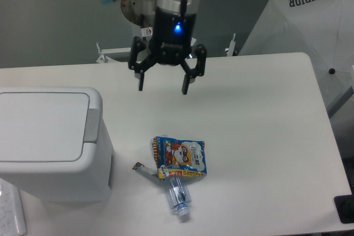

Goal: Open the trash can
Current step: 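Move the open gripper down toward the trash can lid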

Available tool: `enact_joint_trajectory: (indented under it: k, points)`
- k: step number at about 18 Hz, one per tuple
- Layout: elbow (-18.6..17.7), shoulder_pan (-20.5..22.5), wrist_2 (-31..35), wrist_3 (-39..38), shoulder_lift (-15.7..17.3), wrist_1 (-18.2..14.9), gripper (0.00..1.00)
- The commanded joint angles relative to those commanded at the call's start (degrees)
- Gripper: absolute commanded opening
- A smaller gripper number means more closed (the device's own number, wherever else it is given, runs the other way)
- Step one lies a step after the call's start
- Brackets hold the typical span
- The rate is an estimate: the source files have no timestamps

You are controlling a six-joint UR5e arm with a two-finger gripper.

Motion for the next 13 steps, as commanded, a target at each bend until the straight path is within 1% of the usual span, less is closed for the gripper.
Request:
enact_joint_trajectory:
  k: [3, 5, 10, 13]
  points:
    - [3.8, -2.2, 0.1, -3.8, -3.3, 0.9, 1.00]
    - [5.3, -3.3, 0.3, -4.4, -5.0, 0.9, 1.00]
    - [6.1, -5.0, 0.3, -4.4, -6.8, 1.4, 1.00]
    - [5.8, -6.1, 0.4, -4.5, -7.5, 1.8, 1.00]
